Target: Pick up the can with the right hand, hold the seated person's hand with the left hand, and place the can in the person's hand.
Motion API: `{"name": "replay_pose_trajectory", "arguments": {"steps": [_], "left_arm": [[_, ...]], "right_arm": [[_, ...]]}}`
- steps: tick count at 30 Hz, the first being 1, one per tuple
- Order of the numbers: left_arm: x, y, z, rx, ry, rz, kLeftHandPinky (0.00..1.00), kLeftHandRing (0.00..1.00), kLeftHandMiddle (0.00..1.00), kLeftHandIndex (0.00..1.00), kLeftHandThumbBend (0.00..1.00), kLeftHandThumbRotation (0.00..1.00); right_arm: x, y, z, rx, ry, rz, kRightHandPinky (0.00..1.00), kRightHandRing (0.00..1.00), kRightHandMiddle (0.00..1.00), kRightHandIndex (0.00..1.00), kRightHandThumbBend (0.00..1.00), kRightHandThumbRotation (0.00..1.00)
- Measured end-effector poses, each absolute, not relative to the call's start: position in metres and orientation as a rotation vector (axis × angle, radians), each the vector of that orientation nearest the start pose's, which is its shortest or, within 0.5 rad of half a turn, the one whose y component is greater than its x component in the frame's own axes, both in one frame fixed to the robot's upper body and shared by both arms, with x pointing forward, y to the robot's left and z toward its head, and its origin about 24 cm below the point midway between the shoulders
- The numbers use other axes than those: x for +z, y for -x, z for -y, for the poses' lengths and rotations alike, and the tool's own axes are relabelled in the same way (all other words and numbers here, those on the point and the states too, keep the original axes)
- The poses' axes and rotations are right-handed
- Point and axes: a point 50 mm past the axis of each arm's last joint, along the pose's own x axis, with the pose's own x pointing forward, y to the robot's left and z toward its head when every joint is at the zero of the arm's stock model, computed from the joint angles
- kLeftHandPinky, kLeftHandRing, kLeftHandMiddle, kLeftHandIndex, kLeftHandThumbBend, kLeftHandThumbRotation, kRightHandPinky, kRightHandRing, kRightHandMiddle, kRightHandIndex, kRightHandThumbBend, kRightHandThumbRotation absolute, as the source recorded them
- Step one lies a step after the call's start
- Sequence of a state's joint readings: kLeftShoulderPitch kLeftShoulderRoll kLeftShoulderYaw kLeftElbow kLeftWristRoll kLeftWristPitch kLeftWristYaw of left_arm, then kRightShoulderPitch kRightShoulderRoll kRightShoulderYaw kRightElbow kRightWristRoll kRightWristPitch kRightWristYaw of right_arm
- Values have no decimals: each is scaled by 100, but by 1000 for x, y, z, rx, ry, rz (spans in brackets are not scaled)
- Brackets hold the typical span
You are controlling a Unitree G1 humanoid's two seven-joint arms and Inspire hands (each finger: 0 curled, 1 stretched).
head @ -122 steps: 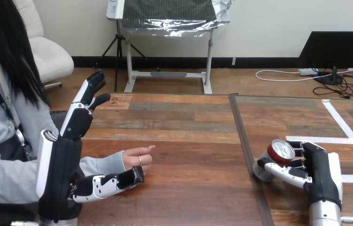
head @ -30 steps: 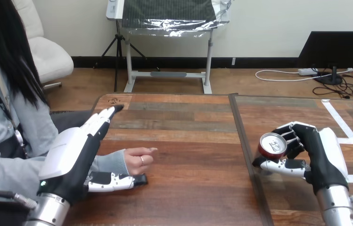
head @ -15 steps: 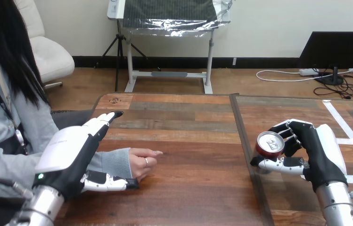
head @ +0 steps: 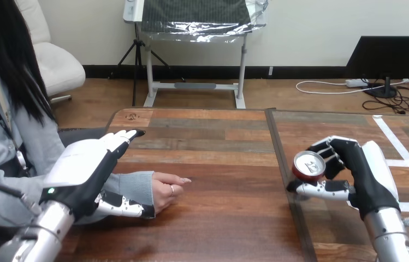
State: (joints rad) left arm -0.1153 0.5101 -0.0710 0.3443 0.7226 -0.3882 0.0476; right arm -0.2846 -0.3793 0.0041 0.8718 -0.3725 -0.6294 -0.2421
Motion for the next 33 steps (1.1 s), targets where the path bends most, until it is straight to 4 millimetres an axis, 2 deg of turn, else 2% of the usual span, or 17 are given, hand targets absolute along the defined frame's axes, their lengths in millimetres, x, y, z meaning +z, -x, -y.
{"name": "replay_pose_trajectory", "arguments": {"steps": [9, 19, 26, 33], "left_arm": [[31, -276, -227, -308, -1254, 88, 88, 91, 90, 88, 100, 32], [18, -282, -235, -339, -1323, 25, 85, 89, 89, 87, 100, 32], [9, -283, -239, -370, -1368, -15, 81, 85, 85, 85, 100, 29], [13, -289, -237, -396, -1410, -23, 75, 81, 80, 81, 100, 24]], "right_arm": [[10, -281, 235, -30, 674, 119, 39, 42, 49, 50, 85, 0], [16, -284, 233, -17, 673, 148, 39, 42, 49, 50, 84, 0], [19, -284, 231, -9, 674, 161, 38, 42, 49, 50, 84, 0], [21, -284, 230, -1, 671, 173, 38, 42, 49, 50, 84, 0]]}}
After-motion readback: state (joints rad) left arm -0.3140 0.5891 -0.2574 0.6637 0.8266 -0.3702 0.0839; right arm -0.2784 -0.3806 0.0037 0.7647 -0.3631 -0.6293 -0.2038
